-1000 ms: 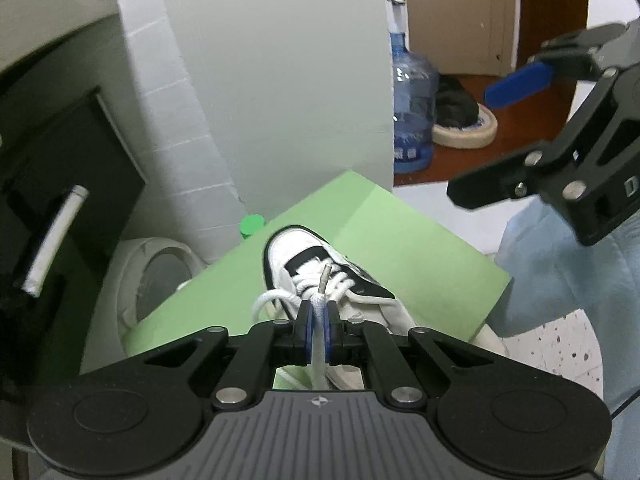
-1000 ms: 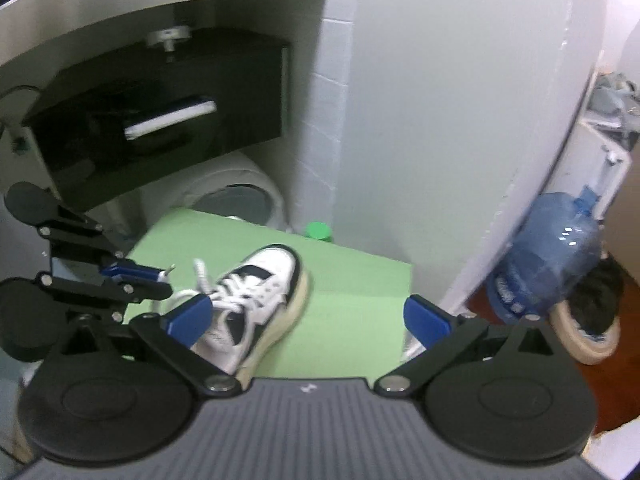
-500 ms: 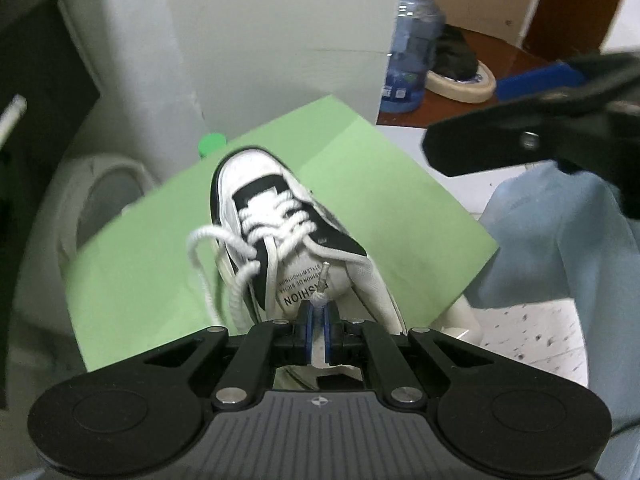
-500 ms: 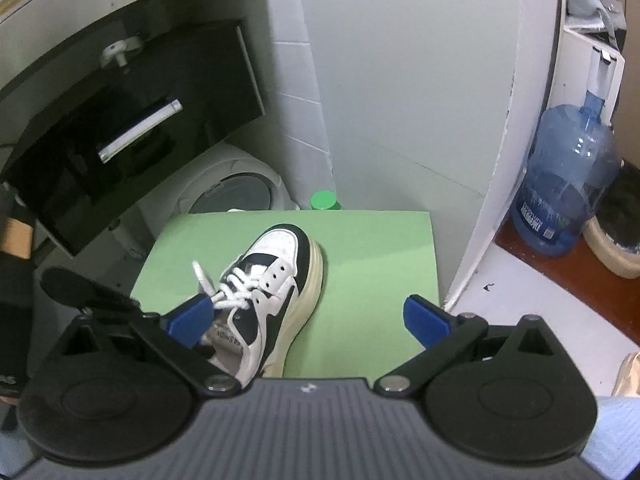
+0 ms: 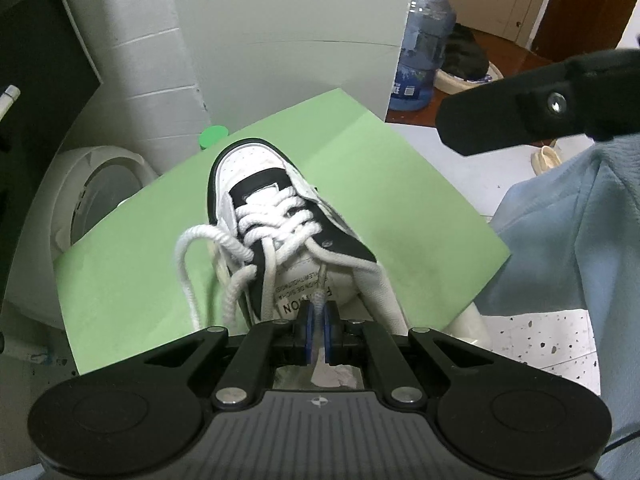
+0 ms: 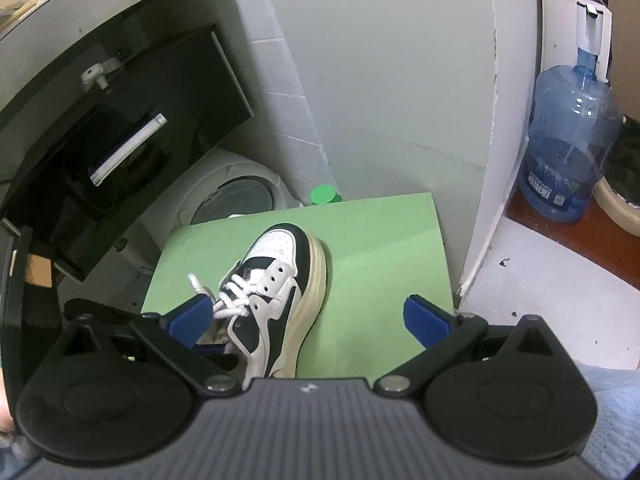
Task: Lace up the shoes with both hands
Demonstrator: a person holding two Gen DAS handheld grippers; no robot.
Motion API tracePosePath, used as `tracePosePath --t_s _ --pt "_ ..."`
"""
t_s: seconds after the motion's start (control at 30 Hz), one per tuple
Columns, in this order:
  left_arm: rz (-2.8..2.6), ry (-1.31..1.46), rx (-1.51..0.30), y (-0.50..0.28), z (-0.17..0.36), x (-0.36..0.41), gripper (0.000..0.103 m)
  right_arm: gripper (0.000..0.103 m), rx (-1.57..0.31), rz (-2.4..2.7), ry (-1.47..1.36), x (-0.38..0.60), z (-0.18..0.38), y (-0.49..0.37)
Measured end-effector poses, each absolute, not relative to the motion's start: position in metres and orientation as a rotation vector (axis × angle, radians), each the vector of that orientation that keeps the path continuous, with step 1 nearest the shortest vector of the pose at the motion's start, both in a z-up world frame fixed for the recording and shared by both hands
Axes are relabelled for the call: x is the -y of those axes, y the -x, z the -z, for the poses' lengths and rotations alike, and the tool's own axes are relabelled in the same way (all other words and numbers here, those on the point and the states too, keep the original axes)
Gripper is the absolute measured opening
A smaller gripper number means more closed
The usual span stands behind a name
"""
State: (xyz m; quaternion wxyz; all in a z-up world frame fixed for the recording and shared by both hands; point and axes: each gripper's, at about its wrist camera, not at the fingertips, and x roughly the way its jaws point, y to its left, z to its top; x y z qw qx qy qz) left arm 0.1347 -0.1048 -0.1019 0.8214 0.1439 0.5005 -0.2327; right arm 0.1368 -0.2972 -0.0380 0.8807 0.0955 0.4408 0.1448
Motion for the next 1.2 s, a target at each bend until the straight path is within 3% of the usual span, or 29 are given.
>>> tracePosePath --t_s 1.2 --pt "0.503 -0.081 -0.955 -0.145 0.095 0.094 0.005 0.103 -0.963 -0.294 -0.231 0.294 0.050 -0.144"
